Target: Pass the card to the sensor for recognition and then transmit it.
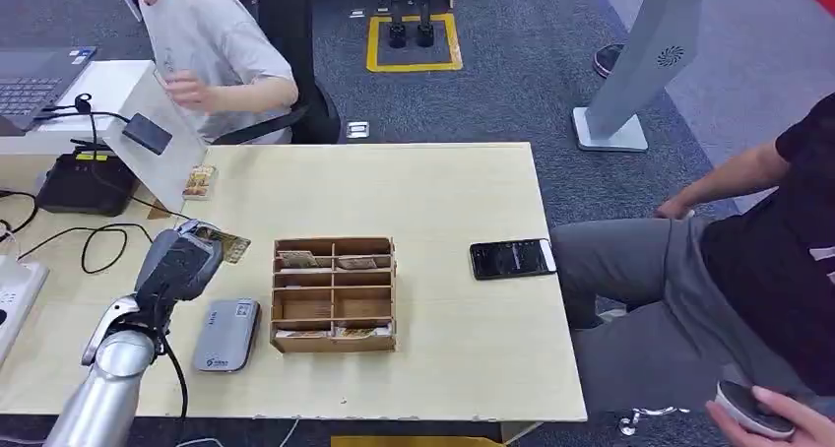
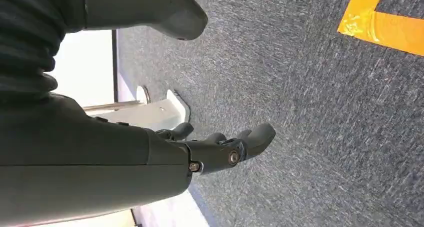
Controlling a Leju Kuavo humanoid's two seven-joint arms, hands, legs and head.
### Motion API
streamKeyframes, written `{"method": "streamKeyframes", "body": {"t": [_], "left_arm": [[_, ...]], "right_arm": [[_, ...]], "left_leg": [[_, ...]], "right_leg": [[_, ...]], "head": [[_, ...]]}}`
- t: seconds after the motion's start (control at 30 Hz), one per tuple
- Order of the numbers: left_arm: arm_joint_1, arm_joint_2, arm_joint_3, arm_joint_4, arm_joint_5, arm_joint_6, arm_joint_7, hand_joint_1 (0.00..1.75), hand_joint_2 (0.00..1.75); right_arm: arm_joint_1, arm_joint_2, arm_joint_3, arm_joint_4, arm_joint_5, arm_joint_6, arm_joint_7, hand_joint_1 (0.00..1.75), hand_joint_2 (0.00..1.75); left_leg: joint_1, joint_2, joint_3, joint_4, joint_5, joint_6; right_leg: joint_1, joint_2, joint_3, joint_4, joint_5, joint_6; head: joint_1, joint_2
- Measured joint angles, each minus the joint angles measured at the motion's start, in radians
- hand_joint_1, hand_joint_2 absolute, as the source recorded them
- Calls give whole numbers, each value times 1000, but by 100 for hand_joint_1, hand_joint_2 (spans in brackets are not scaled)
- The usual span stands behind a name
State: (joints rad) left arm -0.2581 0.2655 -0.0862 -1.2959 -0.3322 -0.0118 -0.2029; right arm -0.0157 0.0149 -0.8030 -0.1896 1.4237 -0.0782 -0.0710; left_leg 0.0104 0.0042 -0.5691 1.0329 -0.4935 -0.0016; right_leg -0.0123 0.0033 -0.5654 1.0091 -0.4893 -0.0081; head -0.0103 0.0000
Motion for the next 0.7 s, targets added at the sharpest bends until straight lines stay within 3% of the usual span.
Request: {"method": "streamKeyframes", "body": {"t": [0.33,0.5,0.7], "left_arm": [[202,11,54,-124,55,-30,-16,175,175],[274,10,92,-175,66,-66,18,175,175],[350,8,103,-243,54,-98,6,175,175]], "right_arm": [[12,2,-1,0,-4,-2,13,0,175],[14,6,-5,0,-7,-5,9,0,175],[17,9,-6,0,-1,-6,8,0,175]], "left_leg": [[0,1,0,0,-1,0],[0,1,0,0,-1,0],[0,0,0,0,-1,0]], "right_leg": [[0,1,-1,0,-1,0],[0,0,0,0,-1,0],[0,0,0,0,-1,0]], "head": [[0,0],[0,0],[0,0]]}}
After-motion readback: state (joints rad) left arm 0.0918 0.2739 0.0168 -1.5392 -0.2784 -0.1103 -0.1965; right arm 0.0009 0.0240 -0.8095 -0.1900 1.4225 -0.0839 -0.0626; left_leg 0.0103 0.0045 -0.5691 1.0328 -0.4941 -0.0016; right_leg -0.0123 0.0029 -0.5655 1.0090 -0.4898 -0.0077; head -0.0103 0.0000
